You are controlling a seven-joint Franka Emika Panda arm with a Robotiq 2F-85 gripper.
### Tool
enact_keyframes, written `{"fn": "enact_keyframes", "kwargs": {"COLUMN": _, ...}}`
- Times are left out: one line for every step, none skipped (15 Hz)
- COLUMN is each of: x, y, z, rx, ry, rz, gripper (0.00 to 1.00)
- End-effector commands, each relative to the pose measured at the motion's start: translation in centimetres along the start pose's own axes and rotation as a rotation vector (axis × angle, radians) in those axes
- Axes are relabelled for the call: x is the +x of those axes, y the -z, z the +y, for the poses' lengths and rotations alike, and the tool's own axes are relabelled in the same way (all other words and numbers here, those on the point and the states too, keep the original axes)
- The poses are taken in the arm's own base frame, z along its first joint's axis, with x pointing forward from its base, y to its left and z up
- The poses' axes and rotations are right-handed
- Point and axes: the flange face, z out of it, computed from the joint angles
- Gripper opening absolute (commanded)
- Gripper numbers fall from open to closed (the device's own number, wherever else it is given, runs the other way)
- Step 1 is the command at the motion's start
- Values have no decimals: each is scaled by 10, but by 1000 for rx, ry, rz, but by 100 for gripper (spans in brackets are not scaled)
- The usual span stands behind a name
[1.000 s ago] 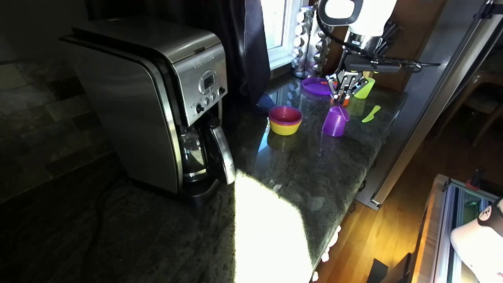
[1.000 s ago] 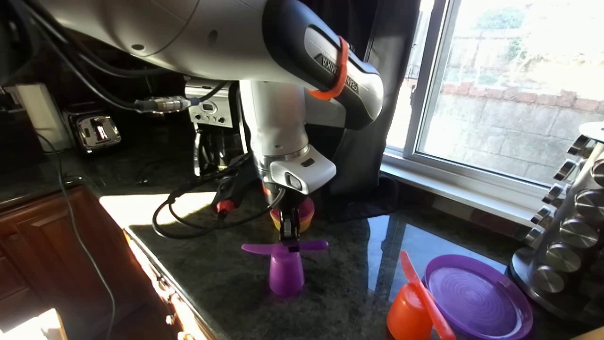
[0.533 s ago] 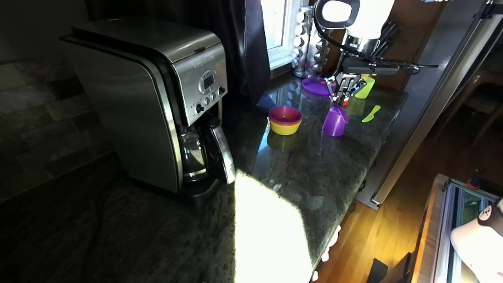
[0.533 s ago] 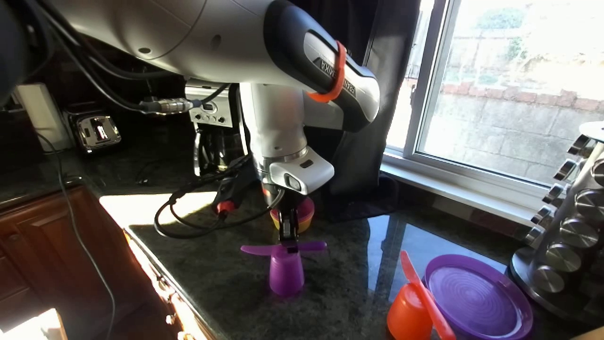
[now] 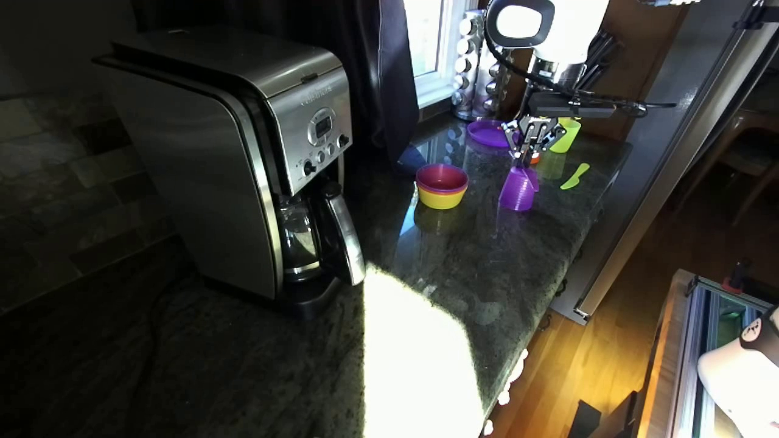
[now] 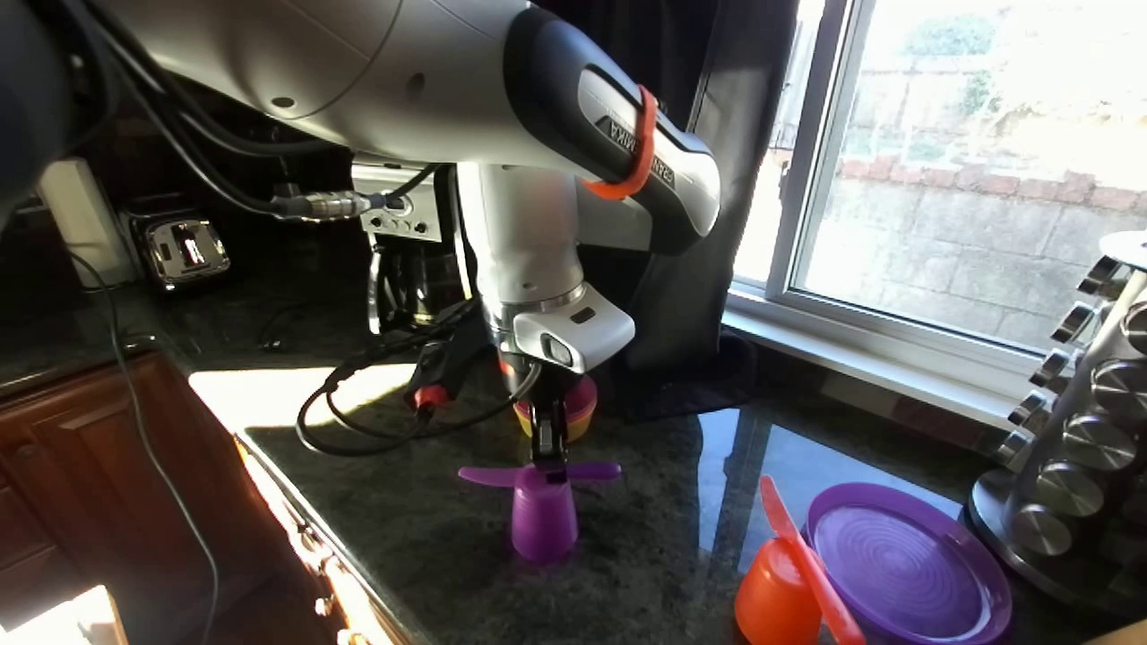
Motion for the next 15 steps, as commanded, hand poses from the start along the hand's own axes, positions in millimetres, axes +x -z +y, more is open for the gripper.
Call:
{"fn": "enact_keyframes", "kwargs": {"x": 0, "y": 0, "z": -2, "rx": 13, "ry": -16, "rz": 15, "gripper": 25}}
{"fn": "enact_keyframes", "kwargs": {"x": 0, "y": 0, "z": -2, "rx": 13, "ry": -16, "rz": 17, "gripper": 33}}
{"fn": "enact_keyframes", "kwargs": {"x": -1, "y": 1, "z": -2, "rx": 14, "ry": -15, "rz": 18, "gripper": 28}}
{"fn": "enact_keyframes", "kwargs": {"x": -1, "y": 1, "z": -3, "rx": 14, "ry": -15, "rz": 20, "gripper": 31}}
{"fn": "enact_keyframes", "kwargs": {"x": -1, "y": 2, "z": -3, "rx": 15, "ry": -14, "rz": 21, "gripper": 30}}
{"fn": "enact_keyframes", "kwargs": {"x": -1, "y": 2, "z": -3, "rx": 16, "ry": -14, "rz": 22, "gripper": 30}}
{"fn": "enact_keyframes", "kwargs": {"x": -1, "y": 2, "z": -3, "rx": 16, "ry": -14, "rz": 24, "gripper": 32}}
{"fn": "enact_keyframes", "kwargs": {"x": -2, "y": 3, "z": -3, "rx": 15, "ry": -14, "rz": 25, "gripper": 48}}
{"fn": "enact_keyframes", "kwargs": {"x": -2, "y": 5, "z": -2, "rx": 16, "ry": -15, "rz": 27, "gripper": 56}}
{"fn": "enact_keyframes", "kwargs": {"x": -3, "y": 7, "z": -2, "rx": 17, "ry": -16, "rz": 30, "gripper": 62}}
{"fn": "enact_keyframes", "kwargs": {"x": -6, "y": 12, "z": -2, "rx": 18, "ry": -9, "rz": 39, "gripper": 69}}
{"fn": "enact_keyframes", "kwargs": {"x": -8, "y": 16, "z": -2, "rx": 19, "ry": -5, "rz": 48, "gripper": 77}}
{"fn": "enact_keyframes", "kwargs": {"x": -10, "y": 21, "z": -2, "rx": 16, "ry": -1, "rz": 57, "gripper": 84}}
{"fn": "enact_keyframes", "kwargs": {"x": -14, "y": 27, "z": -1, "rx": 8, "ry": 1, "rz": 62, "gripper": 93}}
{"fn": "enact_keyframes", "kwargs": {"x": -17, "y": 34, "z": 0, "rx": 4, "ry": 10, "rz": 67, "gripper": 99}}
